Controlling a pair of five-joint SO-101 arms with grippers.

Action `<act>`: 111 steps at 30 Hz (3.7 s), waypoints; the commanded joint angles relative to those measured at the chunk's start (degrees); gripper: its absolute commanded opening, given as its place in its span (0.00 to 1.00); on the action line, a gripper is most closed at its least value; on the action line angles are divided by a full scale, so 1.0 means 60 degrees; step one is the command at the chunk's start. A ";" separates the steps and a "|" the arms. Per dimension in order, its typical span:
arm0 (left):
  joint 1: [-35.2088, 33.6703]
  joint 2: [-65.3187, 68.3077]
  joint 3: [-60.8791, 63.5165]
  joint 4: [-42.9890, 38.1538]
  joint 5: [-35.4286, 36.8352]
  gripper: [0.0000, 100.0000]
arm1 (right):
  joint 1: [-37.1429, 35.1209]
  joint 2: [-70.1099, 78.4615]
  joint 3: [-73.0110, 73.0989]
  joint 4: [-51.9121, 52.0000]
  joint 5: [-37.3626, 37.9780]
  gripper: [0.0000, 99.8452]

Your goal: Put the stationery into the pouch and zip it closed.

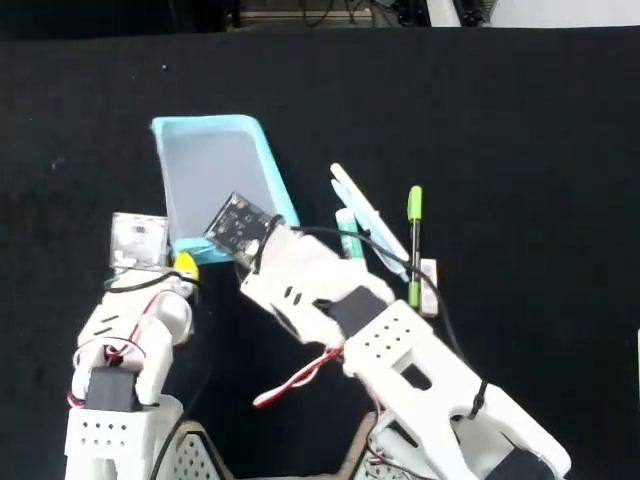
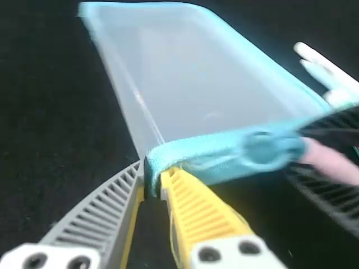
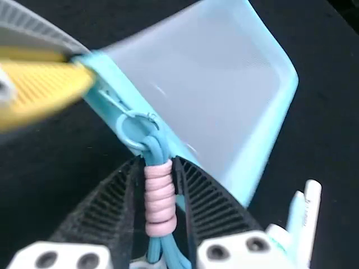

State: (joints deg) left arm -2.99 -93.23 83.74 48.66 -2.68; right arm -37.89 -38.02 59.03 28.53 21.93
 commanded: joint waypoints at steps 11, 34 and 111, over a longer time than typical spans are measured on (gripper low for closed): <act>-0.1385 -0.0073 -0.0242 -0.0557 0.0996 0.04 | 0.1231 -0.0491 -0.0110 -0.0205 0.0015 0.01; -0.1311 -0.0073 -0.0388 -0.0557 0.1011 0.05 | 0.1231 -0.0549 -0.0125 -0.0190 0.0000 0.01; -0.1560 -0.0059 -0.3275 0.1773 0.0044 0.03 | 0.2242 -0.4637 0.0491 0.0747 -0.0454 0.01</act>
State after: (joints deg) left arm -10.90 -93.32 70.20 57.45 -2.07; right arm -26.73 -63.87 62.90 32.84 19.82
